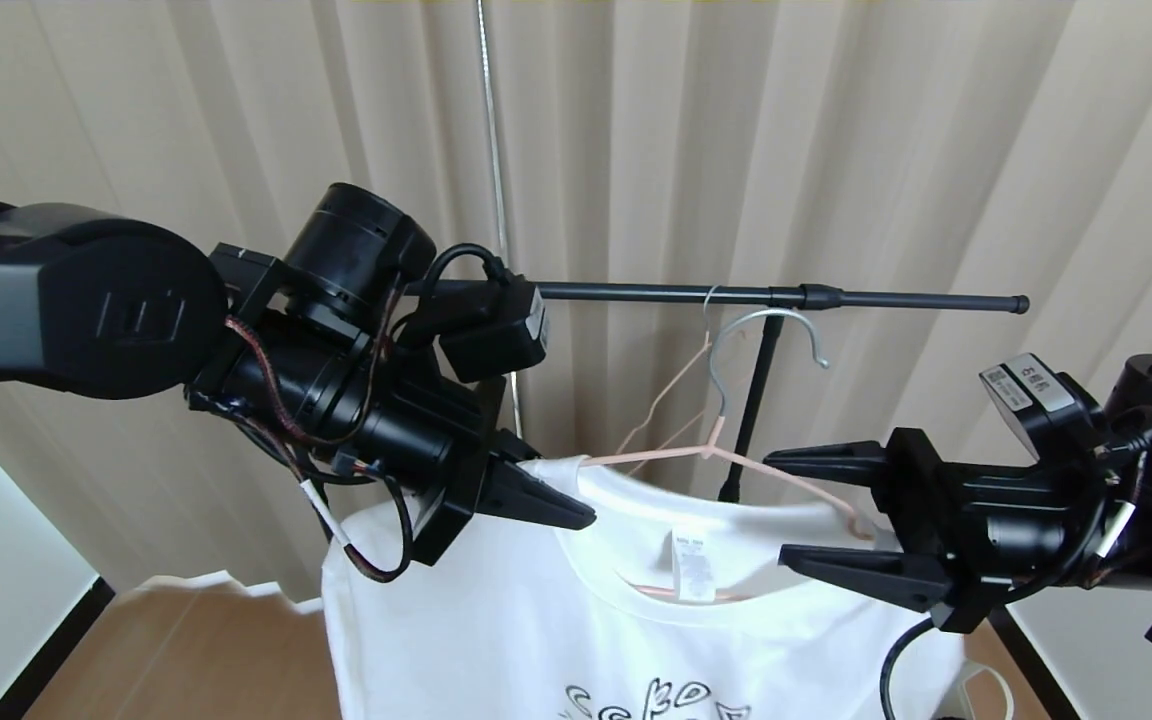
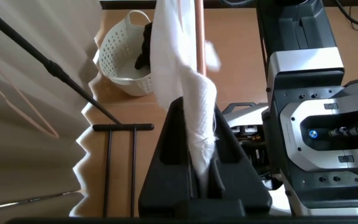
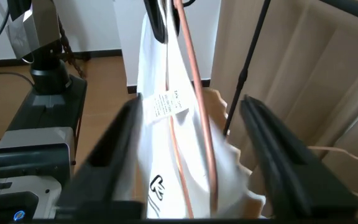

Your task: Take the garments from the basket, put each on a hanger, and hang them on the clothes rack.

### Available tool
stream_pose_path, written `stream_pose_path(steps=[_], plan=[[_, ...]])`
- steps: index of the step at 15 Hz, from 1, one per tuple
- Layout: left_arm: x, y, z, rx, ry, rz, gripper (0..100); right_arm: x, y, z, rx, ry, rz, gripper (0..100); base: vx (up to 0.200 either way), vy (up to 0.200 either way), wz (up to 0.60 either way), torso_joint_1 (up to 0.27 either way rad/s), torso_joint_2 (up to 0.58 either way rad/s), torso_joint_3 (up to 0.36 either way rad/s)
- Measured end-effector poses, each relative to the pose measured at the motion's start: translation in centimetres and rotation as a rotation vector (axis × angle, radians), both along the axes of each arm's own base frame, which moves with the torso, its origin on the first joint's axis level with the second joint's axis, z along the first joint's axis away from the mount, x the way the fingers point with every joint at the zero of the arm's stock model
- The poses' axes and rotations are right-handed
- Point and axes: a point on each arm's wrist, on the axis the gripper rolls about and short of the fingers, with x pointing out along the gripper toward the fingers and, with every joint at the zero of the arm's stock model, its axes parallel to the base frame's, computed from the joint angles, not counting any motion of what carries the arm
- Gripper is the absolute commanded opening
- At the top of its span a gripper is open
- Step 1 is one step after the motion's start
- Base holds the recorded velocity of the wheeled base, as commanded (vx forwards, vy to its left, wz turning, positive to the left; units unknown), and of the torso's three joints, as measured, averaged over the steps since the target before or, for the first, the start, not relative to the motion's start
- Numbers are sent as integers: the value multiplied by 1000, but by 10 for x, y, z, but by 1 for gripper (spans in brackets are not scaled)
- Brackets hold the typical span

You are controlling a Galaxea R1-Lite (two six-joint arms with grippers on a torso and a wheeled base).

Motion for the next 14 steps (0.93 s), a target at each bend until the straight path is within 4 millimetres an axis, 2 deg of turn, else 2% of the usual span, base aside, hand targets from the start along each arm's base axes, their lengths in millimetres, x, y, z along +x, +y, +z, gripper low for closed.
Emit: stream_pose_path(steps=[4, 7, 10, 14], plan=[[7, 9, -2, -35, -58, 35, 0, 2, -1, 3, 4, -7, -8, 100, 0, 0, 0, 0, 0, 0], [12, 24, -14, -83, -145, 87, 0, 8, -12, 7, 9, -25, -56, 100, 0, 0, 0, 0, 0, 0], [11, 46, -25, -128, -227, 155, 0, 12, -18, 9, 10, -32, -88, 100, 0, 0, 0, 0, 0, 0], [-1, 61, -30, -201, -288, 219, 0, 22, -23, 2, 3, -11, -119, 100, 0, 0, 0, 0, 0, 0]])
